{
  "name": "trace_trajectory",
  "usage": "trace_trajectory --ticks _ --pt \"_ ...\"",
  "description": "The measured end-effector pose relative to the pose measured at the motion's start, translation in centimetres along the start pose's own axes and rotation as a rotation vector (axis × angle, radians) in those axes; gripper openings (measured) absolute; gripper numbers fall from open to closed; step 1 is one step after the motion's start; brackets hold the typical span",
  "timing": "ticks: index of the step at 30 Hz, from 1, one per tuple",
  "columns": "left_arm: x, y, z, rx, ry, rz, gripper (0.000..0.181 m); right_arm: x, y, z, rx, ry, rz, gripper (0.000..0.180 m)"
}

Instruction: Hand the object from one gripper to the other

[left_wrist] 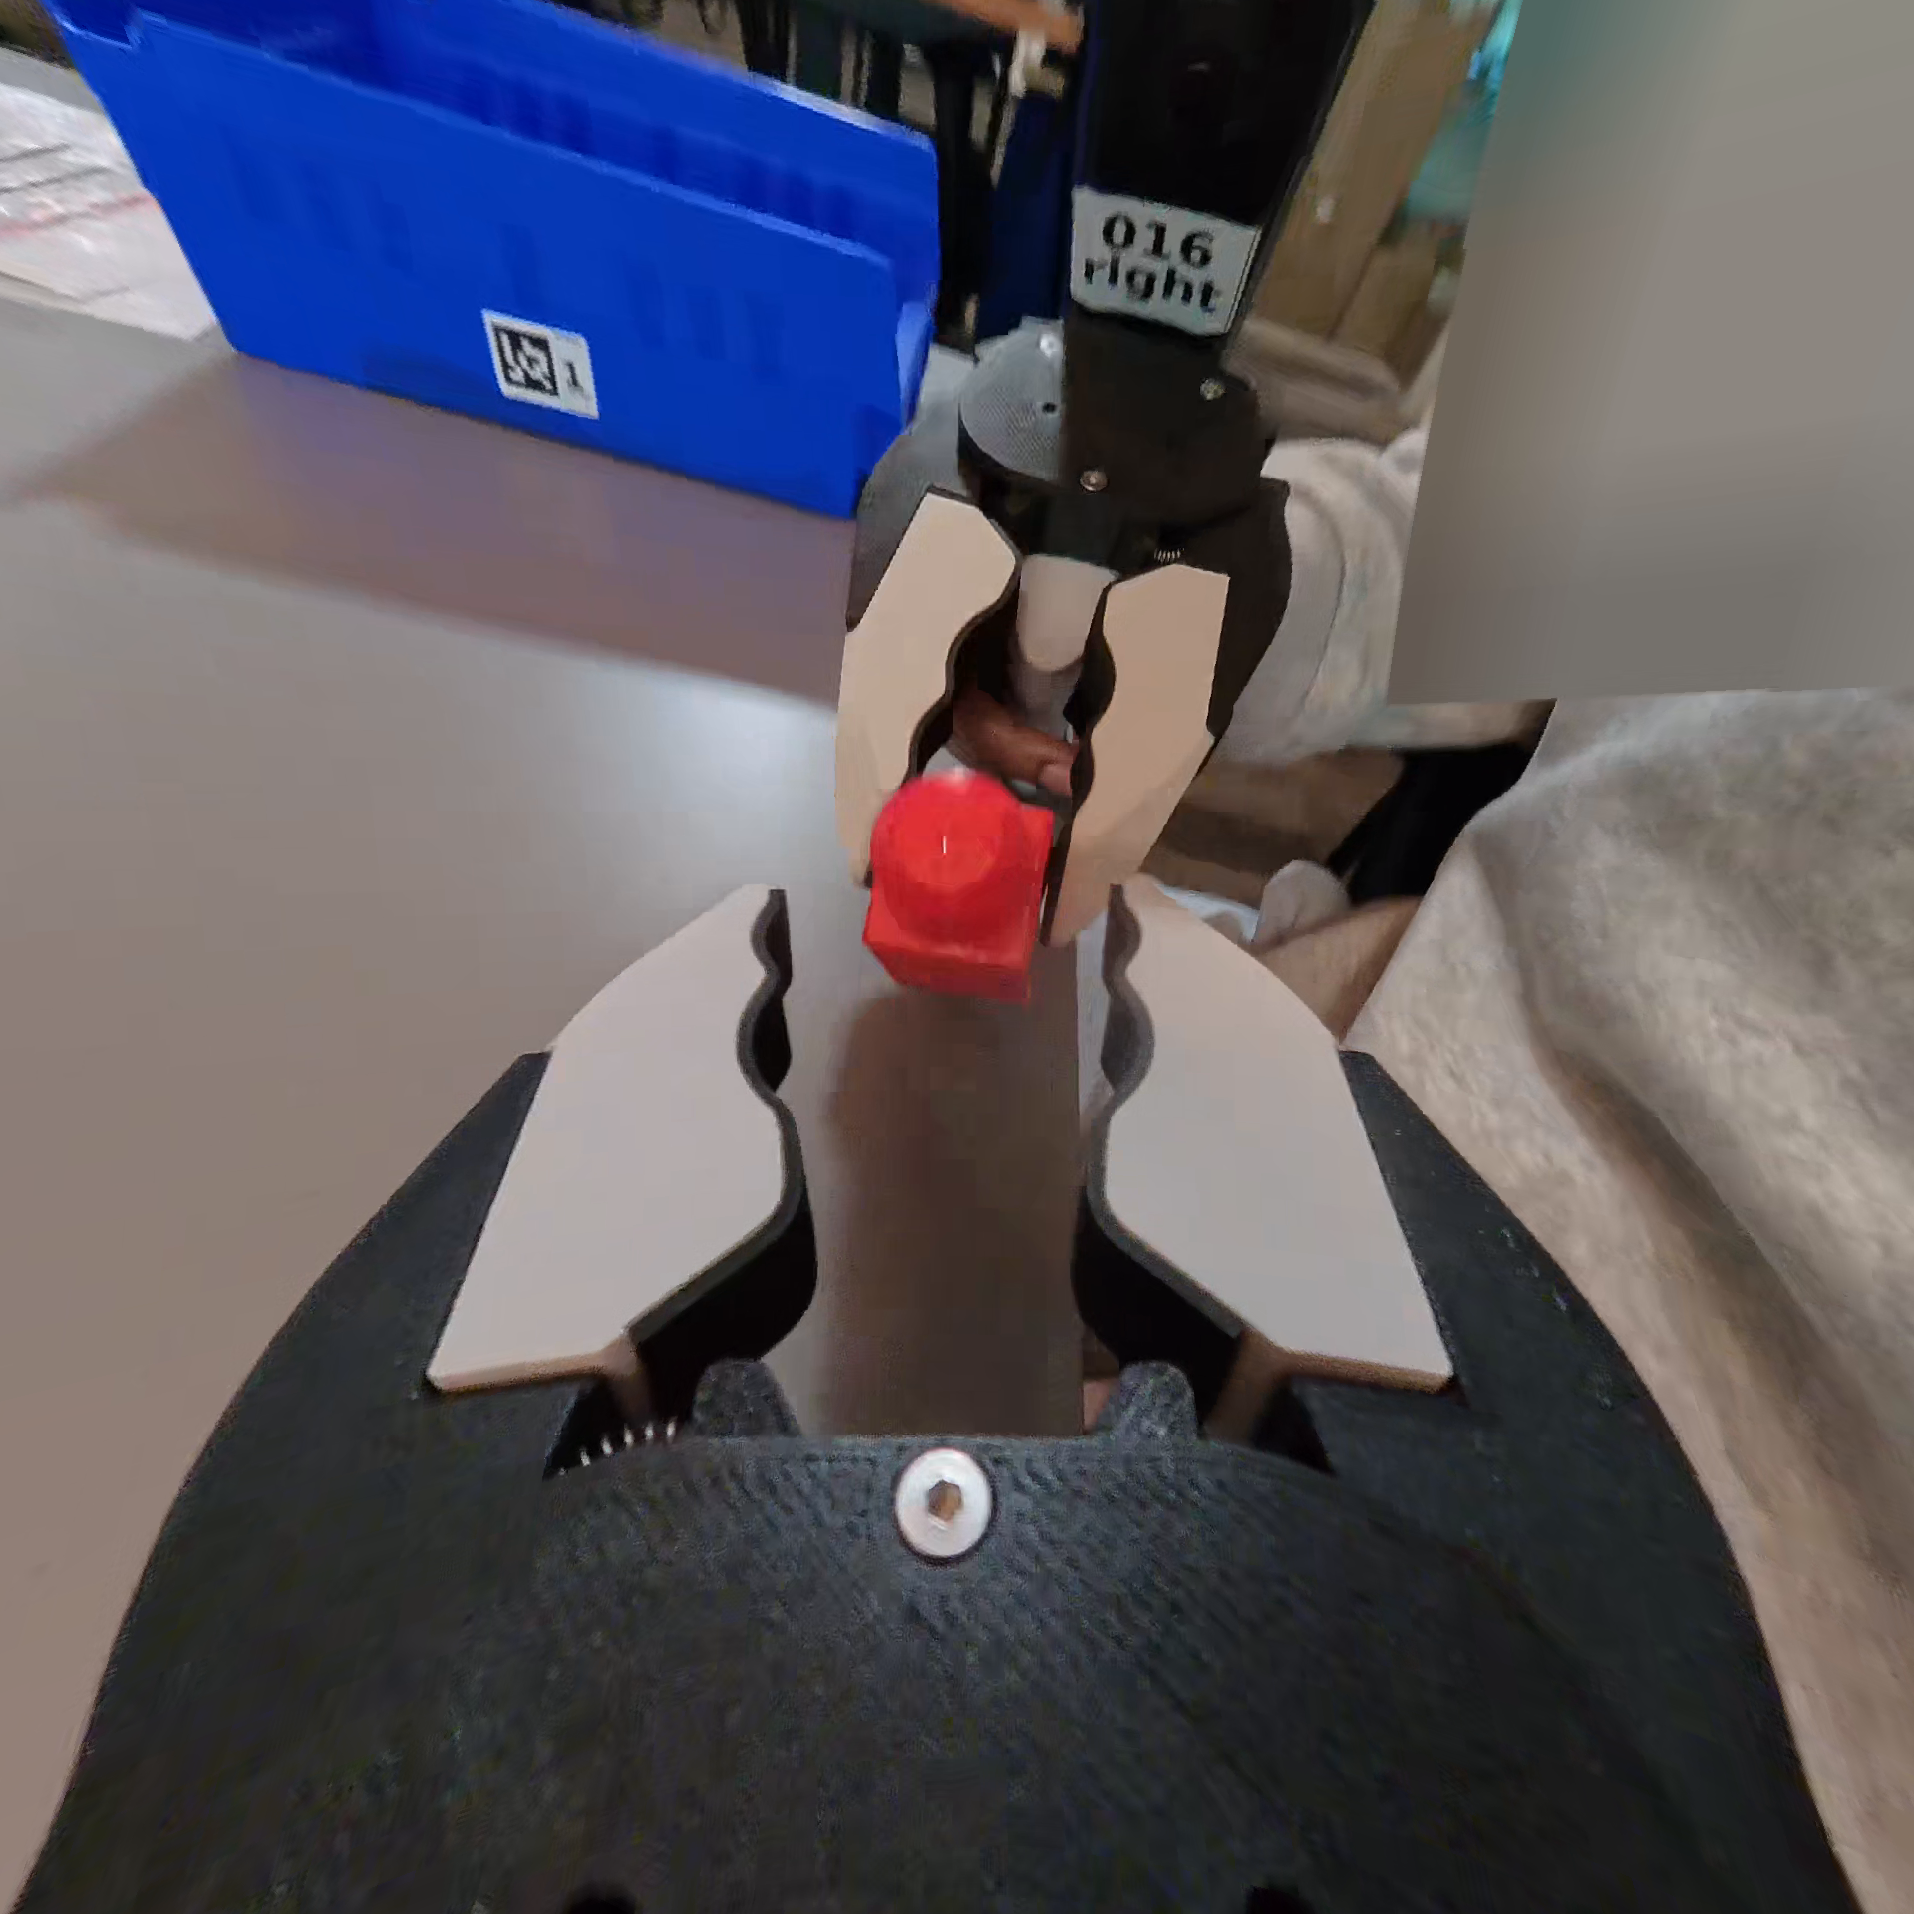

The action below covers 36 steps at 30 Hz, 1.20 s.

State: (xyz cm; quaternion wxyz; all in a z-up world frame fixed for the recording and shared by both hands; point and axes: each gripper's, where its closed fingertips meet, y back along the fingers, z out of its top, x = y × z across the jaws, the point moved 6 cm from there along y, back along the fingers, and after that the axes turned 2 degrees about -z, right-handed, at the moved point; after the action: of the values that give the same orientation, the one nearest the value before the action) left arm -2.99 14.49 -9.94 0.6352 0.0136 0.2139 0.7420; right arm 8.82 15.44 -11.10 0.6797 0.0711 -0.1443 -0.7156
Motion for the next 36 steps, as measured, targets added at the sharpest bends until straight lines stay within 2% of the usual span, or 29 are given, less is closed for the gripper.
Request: trace_trajectory --ticks 1,4,7,14,27,36 --pt "0.1 0.1 0.1 -0.031 0.024 -0.008 0.061 -0.3 0.5 0.6 -0.068 -0.049 0.007 0.037" --pt "0.3 0.0 0.3 -0.103 0.087 -0.038 0.057 -1.3 1.9 2.0 -0.286 -0.225 0.057 0.036" --pt "0.1 -0.3 0.5 -0.153 0.118 -0.062 0.054 -1.7 2.3 2.5 -0.374 -0.305 0.085 0.036" --pt "-0.4 -0.4 0.8 -0.192 0.100 -0.072 0.050 -0.2 1.3 2.7 -0.340 -0.179 0.084 0.036" --pt "-0.5 -0.6 0.8 -0.235 0.143 -0.121 0.053 0.2 1.0 2.9 -0.355 -0.113 0.048 0.036" --pt "-1.0 -0.8 0.7 -0.240 0.141 -0.175 0.037 0.5 0.7 2.8 -0.346 -0.084 0.043 0.037"
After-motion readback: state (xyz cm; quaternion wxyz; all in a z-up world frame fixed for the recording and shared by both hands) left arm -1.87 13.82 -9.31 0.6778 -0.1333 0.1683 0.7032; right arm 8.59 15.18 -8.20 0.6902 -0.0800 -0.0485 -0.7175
